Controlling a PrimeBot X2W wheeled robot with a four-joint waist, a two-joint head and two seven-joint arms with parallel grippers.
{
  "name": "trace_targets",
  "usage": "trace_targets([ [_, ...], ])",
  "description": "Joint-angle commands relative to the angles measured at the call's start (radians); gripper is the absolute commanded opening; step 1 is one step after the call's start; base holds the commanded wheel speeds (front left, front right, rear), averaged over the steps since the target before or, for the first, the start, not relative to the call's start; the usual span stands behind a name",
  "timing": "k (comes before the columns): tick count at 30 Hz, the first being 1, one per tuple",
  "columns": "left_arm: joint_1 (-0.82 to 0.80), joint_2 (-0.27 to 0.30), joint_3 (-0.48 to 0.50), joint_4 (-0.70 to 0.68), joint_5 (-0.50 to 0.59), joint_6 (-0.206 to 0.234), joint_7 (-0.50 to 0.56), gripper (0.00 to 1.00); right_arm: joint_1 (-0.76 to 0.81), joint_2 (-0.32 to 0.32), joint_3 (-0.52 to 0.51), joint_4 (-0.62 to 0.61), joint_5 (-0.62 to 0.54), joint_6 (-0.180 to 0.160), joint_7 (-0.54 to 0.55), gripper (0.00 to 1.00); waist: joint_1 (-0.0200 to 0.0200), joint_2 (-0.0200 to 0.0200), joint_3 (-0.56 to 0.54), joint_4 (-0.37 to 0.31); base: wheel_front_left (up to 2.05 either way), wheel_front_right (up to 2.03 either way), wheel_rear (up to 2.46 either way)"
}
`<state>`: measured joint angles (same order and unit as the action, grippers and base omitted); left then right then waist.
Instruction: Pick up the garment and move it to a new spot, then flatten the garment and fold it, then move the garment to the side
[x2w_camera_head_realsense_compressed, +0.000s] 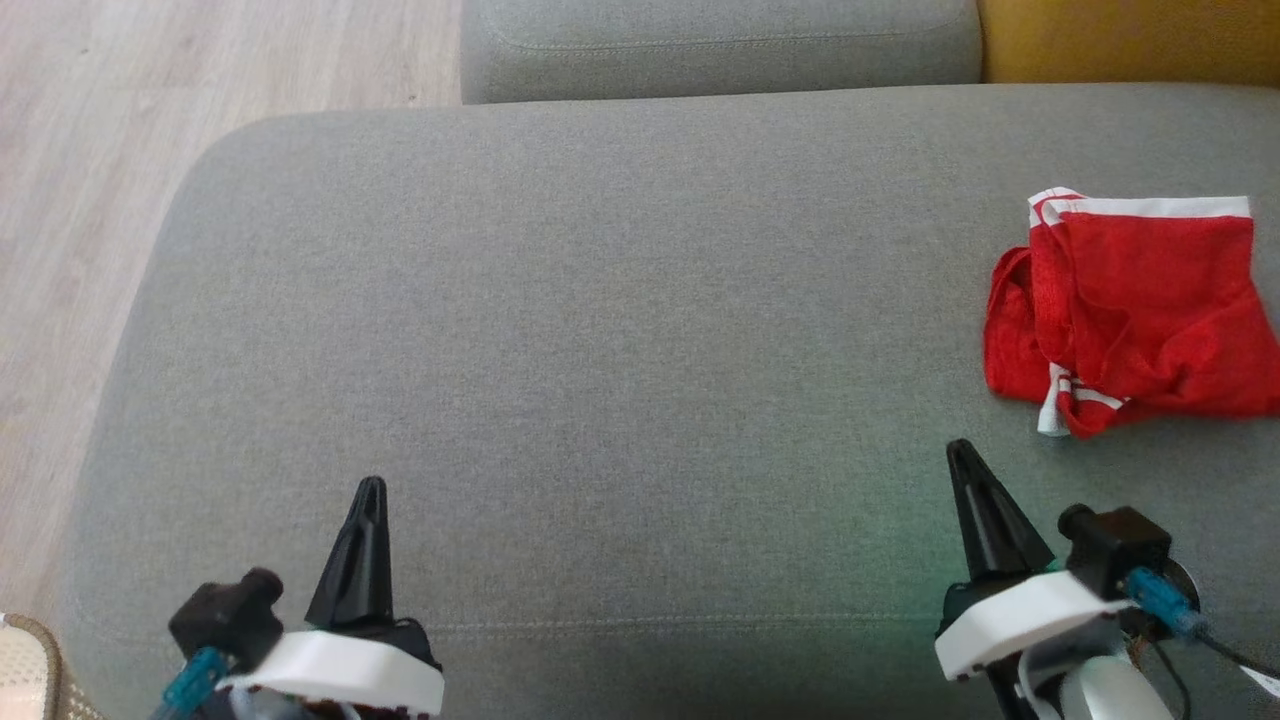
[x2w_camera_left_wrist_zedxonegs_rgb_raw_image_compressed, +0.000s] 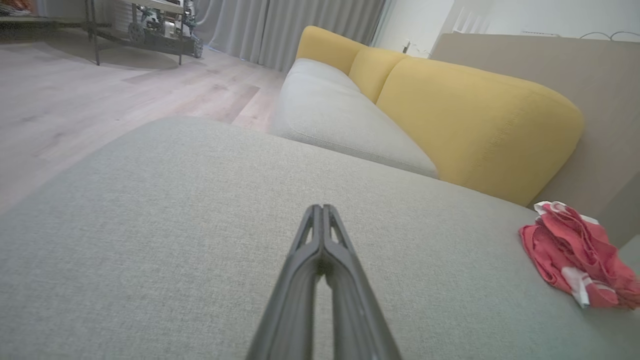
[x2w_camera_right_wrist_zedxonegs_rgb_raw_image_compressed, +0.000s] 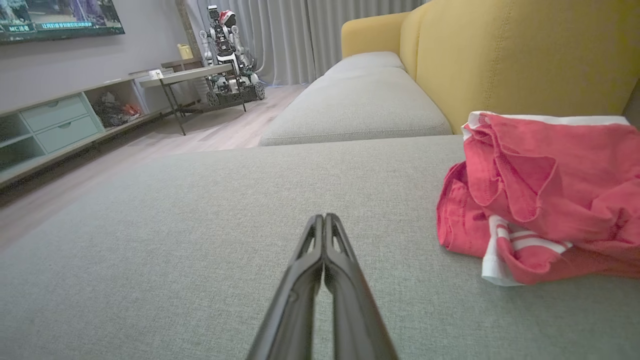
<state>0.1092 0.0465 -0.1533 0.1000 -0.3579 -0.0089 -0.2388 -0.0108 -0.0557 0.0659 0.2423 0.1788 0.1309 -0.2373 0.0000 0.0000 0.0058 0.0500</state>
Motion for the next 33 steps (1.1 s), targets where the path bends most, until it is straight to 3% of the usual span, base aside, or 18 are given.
trace_targets([
  [1,-0.044,0.006,0.008,-0.029,-0.020,-0.005,0.002,0.00,-0.044,-0.005,-0.006,-0.033,0.025,0.000,0.005,0.00,0.0000,0.0000,0.000,0.000,0.00,0.00,0.00],
  [33,-0.094,0.024,0.056,0.023,-0.390,-0.040,0.081,0.00,-0.058,-0.016,-0.035,-0.023,0.440,0.000,0.087,0.00,0.0000,0.0000,-0.001,-0.014,0.00,0.00,0.00],
])
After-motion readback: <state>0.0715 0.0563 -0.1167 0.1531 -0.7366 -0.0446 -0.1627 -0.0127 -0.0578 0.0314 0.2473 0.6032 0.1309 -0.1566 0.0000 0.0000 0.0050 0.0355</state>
